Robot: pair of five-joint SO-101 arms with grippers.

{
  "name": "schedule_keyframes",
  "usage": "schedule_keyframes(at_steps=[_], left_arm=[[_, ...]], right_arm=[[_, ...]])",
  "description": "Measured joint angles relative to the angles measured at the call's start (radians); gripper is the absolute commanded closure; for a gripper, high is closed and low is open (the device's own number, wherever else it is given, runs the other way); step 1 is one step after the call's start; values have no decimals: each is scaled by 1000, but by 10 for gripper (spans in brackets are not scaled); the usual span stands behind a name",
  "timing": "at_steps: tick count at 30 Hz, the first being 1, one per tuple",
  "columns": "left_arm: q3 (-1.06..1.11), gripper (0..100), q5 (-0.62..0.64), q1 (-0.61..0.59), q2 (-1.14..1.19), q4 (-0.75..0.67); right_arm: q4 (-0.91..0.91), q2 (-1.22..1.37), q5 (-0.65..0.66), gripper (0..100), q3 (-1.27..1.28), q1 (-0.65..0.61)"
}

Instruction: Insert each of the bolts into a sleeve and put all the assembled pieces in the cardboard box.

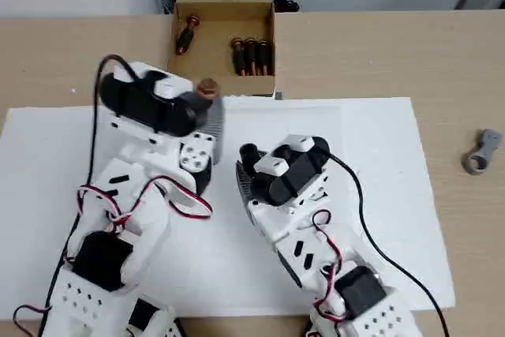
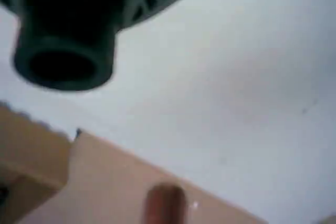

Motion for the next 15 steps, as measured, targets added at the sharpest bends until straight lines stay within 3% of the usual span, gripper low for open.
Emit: schedule_keyframes(at_steps=[10, 15], left_arm=[[-247, 994, 72, 52, 0, 227], [-261, 994, 155, 86, 0, 244]], right_arm=[[-308, 0, 0, 996, 192, 0], [-356, 0, 0, 996, 203, 0]])
